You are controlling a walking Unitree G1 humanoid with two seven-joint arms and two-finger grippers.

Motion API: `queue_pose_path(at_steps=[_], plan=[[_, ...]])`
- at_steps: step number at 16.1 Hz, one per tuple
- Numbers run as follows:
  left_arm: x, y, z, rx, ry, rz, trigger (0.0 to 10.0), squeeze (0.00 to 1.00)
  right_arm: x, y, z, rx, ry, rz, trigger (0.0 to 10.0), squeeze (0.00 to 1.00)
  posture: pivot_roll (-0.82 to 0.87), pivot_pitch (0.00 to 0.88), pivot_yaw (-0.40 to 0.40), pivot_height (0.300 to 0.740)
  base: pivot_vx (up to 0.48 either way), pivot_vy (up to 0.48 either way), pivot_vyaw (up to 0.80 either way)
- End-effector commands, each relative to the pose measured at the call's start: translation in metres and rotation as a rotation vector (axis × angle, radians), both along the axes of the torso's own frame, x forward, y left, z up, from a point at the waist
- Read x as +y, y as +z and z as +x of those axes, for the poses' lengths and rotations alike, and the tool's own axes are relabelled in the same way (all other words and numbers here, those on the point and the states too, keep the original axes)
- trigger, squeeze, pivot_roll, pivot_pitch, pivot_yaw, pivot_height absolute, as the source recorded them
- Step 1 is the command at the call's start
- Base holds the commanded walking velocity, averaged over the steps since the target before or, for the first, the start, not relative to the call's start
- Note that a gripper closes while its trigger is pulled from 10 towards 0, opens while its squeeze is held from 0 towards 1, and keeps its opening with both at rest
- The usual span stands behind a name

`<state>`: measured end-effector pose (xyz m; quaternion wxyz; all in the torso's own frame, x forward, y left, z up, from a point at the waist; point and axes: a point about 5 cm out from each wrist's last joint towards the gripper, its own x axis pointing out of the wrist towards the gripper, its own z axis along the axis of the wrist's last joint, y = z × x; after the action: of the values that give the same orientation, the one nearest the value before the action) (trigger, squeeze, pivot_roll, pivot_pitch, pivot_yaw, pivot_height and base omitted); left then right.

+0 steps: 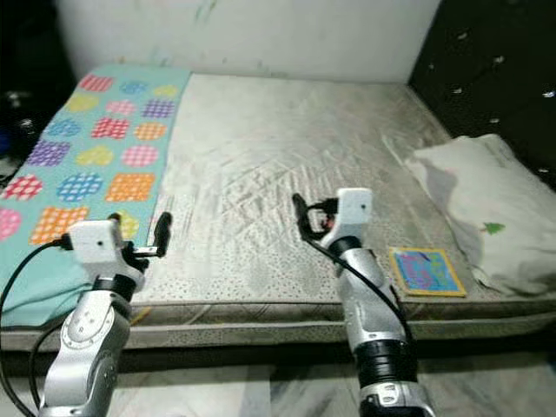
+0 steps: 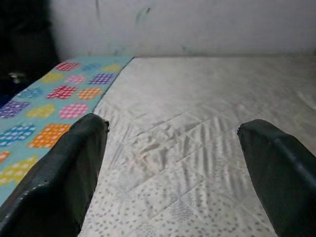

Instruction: Clean up the room

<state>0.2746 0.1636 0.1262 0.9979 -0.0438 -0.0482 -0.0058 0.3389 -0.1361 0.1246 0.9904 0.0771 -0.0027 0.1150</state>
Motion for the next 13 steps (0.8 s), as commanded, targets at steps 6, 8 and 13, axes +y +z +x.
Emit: queue_pose_path(at_steps=[6, 8, 13], plan=[[0.0009, 0.0068, -0.0018, -0.042, -0.019, -0.02, 10.0, 0.0, 0.0078, 0.0079, 0.0017, -0.041, 0.035, -0.015, 10.0, 0.0, -0.01, 0.055, -0.082, 0.74, 0.09, 0.0, 0.0], [0.0013, 0.0069, -0.0016, -0.042, -0.021, -0.019, 10.0, 0.0, 0.009, 0.0083, 0.0012, -0.045, 0.038, -0.017, 10.0, 0.0, -0.01, 0.057, -0.081, 0.74, 0.281, 0.0, 0.54], [0.0019, 0.0076, -0.0006, -0.042, -0.025, -0.019, 10.0, 0.0, 0.0041, 0.0063, 0.0003, -0.039, 0.024, -0.019, 10.0, 0.0, -0.02, 0.058, -0.078, 0.74, 0.292, 0.0, 0.1]])
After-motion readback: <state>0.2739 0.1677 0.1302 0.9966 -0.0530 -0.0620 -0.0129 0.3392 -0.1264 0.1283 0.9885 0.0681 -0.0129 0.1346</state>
